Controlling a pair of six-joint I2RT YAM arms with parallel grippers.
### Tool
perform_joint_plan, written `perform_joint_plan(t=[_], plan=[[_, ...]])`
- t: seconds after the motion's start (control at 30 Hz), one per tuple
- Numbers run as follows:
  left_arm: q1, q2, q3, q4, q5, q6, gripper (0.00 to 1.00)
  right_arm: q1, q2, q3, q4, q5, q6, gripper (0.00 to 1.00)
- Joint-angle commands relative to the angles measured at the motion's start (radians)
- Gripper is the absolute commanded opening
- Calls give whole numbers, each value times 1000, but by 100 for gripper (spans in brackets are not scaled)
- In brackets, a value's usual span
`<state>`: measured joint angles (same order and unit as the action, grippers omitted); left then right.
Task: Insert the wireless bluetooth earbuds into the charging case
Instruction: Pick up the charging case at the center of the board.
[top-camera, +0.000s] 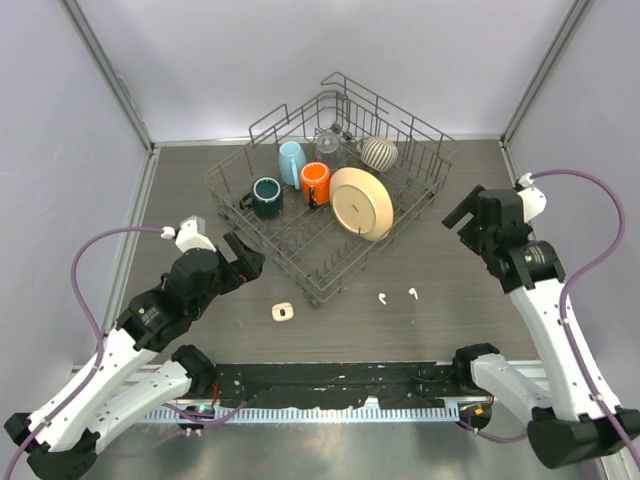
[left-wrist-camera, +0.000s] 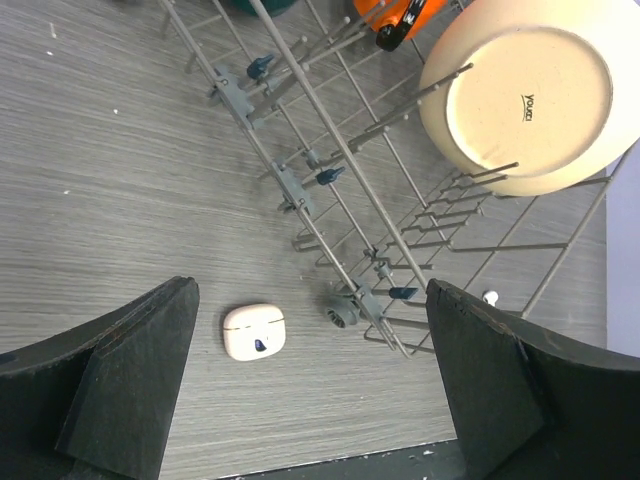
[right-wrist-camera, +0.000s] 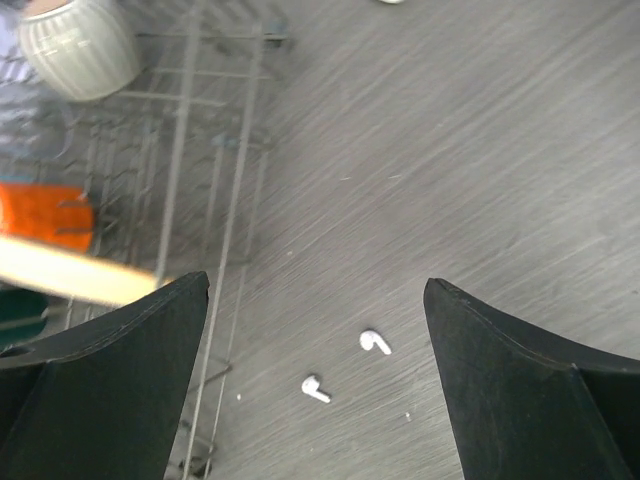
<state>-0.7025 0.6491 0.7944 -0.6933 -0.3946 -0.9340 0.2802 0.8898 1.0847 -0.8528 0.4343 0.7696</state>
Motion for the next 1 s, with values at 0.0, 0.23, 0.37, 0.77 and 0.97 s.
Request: perform_joint_plan(t=[0.0, 0.23, 0.37, 0.77, 0.97], plan=[[1, -60, 17, -9, -40, 63, 100, -209, 95, 46, -14, -244, -81, 95], [1, -160, -29, 46, -22, 93, 100, -378, 311, 210, -120, -198, -38, 96], [1, -169, -20, 61, -12, 155, 100, -386, 368, 215, -68, -132, -32, 100], [1, -144, 71, 26, 34, 411, 100, -541, 734, 352, 6, -302, -112, 99], [1, -192, 60, 28, 17, 331, 100, -576, 909, 501, 25, -292, -107, 94]])
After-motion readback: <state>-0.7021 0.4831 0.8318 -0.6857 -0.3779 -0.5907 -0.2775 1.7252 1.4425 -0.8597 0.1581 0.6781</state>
